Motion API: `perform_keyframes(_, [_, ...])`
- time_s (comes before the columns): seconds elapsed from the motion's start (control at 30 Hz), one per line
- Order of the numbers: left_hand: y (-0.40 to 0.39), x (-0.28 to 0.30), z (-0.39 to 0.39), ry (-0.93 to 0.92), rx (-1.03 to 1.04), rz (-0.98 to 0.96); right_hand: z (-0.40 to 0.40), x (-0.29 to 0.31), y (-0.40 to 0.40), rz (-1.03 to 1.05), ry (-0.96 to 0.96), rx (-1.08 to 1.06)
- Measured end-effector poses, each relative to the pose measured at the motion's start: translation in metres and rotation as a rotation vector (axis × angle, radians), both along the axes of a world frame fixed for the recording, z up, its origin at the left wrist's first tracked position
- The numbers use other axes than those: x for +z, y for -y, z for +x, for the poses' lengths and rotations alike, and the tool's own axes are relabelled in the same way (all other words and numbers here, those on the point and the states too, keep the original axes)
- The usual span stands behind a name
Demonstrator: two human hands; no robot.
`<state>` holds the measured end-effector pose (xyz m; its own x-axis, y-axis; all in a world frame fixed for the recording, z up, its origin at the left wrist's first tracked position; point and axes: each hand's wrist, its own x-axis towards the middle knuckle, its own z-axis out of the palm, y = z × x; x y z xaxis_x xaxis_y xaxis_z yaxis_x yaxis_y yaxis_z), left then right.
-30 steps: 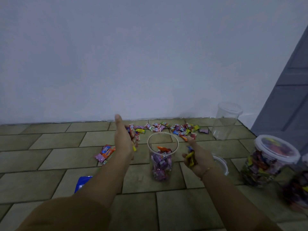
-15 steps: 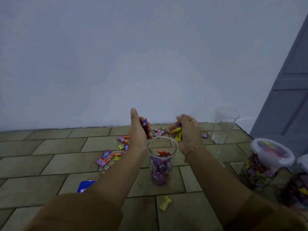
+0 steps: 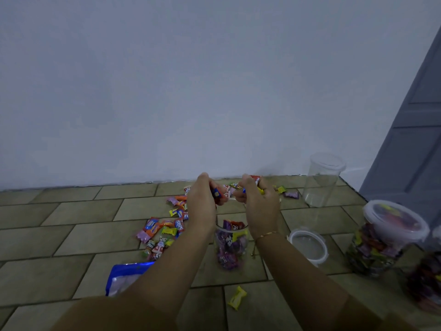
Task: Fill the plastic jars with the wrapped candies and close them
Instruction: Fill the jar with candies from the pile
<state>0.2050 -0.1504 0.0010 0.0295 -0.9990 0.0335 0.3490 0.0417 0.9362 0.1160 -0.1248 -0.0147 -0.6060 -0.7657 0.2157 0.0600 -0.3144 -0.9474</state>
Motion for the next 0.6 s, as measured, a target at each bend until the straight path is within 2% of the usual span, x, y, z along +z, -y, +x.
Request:
perform_keyframes(0.27, [-0.001, -0.002, -0.002, 0.075, 0.044, -0.029, 0.006, -0.001, -0.004, -0.036, -0.190, -0.015])
perform_keyframes(0.37, [-0.002, -0.004, -0.001, 0.107, 0.042, -0.025, 0.008, -0.004, -0.005, -0.040, -0.330, -0.019])
perform_keyframes(0.5, [-0.003, -0.004, -0.003, 0.064, 0.040, -0.055, 0.011, -0.011, -0.006, -0.019, -0.597, -0.076])
perform_keyframes(0.6, [-0.003, -0.005, -0.003, 0.065, 0.061, -0.066, 0.009, -0.015, -0.002, 0.052, -0.646, -0.060])
